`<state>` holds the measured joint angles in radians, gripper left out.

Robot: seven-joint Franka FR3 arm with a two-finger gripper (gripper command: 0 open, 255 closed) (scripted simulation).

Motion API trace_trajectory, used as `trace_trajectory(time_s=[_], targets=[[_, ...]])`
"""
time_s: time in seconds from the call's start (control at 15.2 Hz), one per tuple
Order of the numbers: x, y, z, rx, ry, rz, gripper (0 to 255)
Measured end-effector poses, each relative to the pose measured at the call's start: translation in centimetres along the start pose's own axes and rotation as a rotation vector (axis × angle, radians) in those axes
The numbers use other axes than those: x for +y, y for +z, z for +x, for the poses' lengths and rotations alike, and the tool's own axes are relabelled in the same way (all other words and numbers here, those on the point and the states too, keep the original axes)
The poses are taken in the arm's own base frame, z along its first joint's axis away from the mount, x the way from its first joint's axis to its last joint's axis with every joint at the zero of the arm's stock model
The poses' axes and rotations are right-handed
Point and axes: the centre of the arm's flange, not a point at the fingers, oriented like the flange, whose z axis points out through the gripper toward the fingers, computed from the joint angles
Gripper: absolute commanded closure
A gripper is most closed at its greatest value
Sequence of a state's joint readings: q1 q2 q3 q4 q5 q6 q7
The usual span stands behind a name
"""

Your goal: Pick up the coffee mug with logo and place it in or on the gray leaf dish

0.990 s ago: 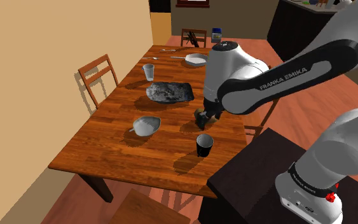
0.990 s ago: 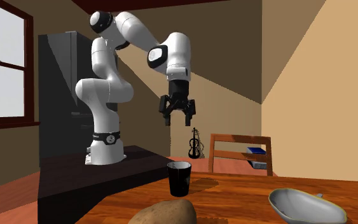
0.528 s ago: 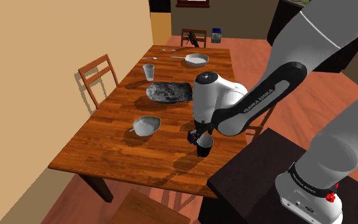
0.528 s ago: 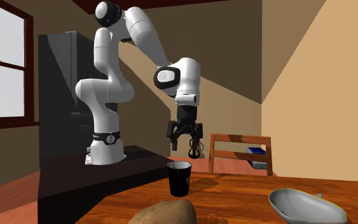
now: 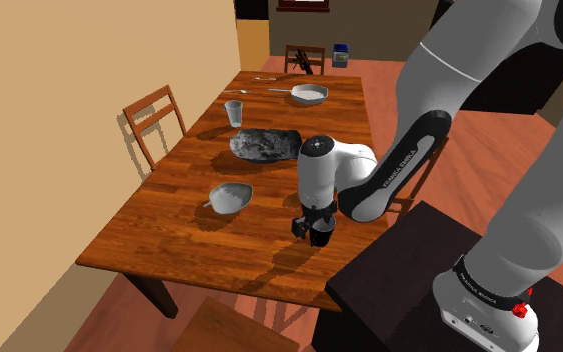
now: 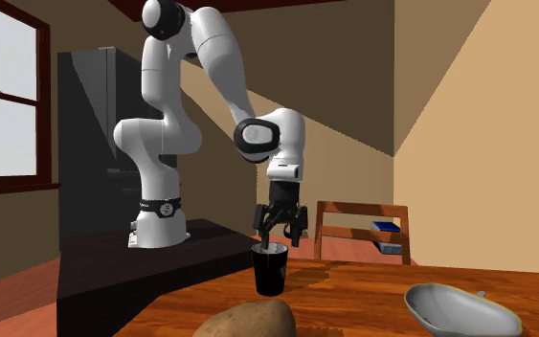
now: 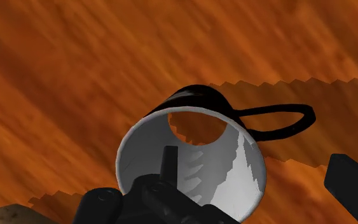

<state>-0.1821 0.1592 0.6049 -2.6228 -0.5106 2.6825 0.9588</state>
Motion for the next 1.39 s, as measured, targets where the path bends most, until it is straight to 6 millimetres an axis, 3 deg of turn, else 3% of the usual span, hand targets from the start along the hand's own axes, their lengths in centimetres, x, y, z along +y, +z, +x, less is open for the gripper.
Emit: trace_trajectory(time_s=[0.53, 0.59, 1.39], targets=[[-0.13, 0.92, -0.02, 0.001, -0.001, 0.000, 0], [-0.13, 0.92, -0.02, 0.001, -0.001, 0.000, 255], [-0.12, 0.29, -0.05, 0.002, -0.002, 0.000, 255]])
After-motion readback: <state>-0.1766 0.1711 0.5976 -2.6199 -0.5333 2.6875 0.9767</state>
